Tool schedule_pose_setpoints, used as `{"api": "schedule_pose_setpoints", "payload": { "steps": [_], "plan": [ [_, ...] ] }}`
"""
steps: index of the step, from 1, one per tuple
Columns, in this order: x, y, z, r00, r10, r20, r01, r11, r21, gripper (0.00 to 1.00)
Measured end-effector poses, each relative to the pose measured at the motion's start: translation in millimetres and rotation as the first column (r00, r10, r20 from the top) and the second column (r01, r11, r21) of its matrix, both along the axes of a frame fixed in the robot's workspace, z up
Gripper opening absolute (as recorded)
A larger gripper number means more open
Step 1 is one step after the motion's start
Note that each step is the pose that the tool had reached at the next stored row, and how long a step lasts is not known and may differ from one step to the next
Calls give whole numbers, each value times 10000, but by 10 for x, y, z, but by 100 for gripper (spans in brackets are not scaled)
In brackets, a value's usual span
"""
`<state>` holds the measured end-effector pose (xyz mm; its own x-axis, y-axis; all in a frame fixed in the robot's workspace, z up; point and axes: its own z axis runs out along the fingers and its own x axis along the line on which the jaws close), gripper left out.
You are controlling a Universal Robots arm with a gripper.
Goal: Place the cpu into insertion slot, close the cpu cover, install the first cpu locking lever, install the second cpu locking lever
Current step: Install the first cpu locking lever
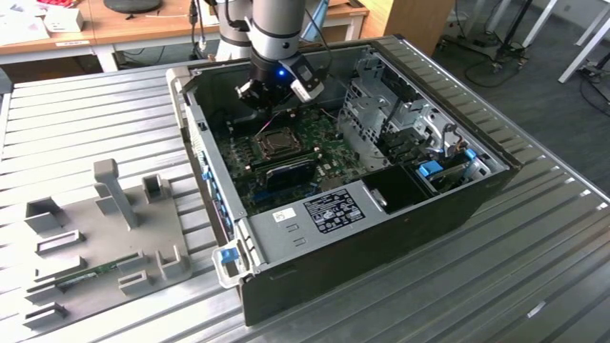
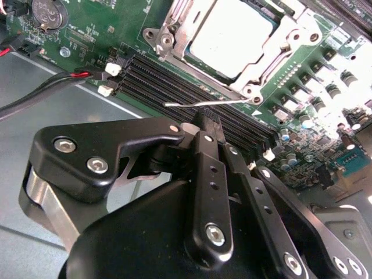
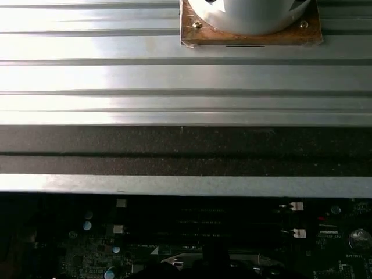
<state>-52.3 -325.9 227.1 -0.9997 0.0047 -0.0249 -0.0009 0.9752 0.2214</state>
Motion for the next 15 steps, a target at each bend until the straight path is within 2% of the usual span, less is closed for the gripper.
{"api": "schedule_pose_setpoints", "payload": {
  "steps": [12,15],
  "plan": [
    [14,0,-39,10000,-3,-1,3,10000,94,10],
    [15,0,-39,10000,-1,0,1,10000,98,10]
  ]
}}
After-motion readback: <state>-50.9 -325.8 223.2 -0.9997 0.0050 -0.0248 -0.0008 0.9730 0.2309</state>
